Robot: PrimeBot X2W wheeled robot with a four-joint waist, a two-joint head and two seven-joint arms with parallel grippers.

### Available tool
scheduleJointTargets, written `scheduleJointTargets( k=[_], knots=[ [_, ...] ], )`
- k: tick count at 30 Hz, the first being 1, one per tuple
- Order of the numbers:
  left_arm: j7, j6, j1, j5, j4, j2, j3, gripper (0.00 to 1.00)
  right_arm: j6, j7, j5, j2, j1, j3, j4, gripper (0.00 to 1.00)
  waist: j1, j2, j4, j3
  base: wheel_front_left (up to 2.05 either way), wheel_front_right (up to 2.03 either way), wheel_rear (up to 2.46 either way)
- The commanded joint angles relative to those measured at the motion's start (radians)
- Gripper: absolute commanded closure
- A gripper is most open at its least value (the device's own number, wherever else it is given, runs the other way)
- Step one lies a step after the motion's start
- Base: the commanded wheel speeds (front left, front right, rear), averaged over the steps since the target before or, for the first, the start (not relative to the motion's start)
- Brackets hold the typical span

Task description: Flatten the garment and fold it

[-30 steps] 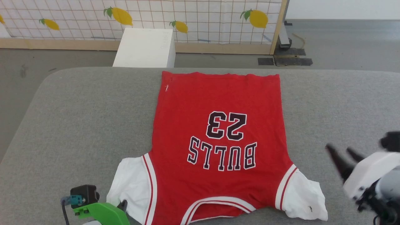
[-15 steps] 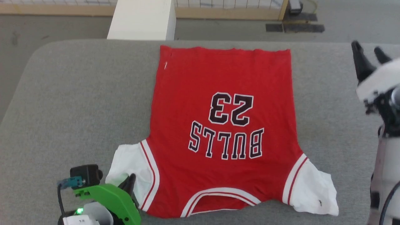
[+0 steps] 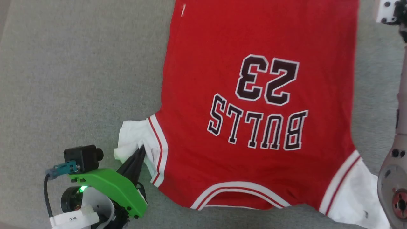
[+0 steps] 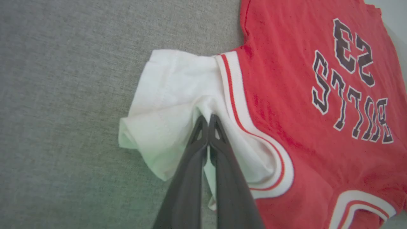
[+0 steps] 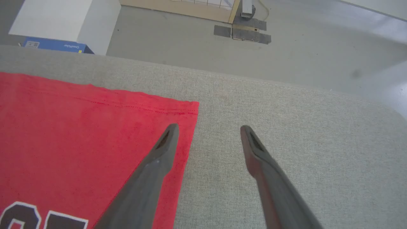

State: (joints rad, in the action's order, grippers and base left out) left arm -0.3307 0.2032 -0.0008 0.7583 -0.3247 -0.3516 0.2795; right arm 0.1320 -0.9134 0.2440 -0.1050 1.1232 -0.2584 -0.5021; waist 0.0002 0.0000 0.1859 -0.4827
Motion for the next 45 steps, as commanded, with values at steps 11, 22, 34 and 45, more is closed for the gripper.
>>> scheduleJointTargets(
  k=[11,22,34,45],
  knots=[
    [0.026,-0.033,-0.025,0.027,-0.017,0.014,0.011,1.00,-0.001,-0.090,0.069,-0.025,0.038,0.056,0.005,0.00,-0.0002,0.0000,0.075,-0.201,0.00,0.00,0.00],
    [0.027,-0.025,-0.023,0.025,0.000,0.008,0.007,1.00,-0.001,-0.207,0.010,-0.039,0.019,0.072,-0.004,1.00,-0.0002,0.0000,0.056,-0.150,0.00,0.00,0.00],
    [0.006,0.013,-0.006,-0.007,0.050,-0.004,0.025,1.00,-0.001,-0.056,-0.233,-0.165,-0.148,0.178,0.206,1.00,-0.0002,0.0000,-0.043,0.113,0.00,0.00,0.00],
    [-0.017,0.079,0.069,-0.021,0.058,-0.005,0.035,1.00,-0.001,-0.118,-0.437,-0.218,-0.800,0.116,0.591,1.00,-0.0002,0.0000,-0.182,0.296,0.00,0.00,0.00]
  ],
)
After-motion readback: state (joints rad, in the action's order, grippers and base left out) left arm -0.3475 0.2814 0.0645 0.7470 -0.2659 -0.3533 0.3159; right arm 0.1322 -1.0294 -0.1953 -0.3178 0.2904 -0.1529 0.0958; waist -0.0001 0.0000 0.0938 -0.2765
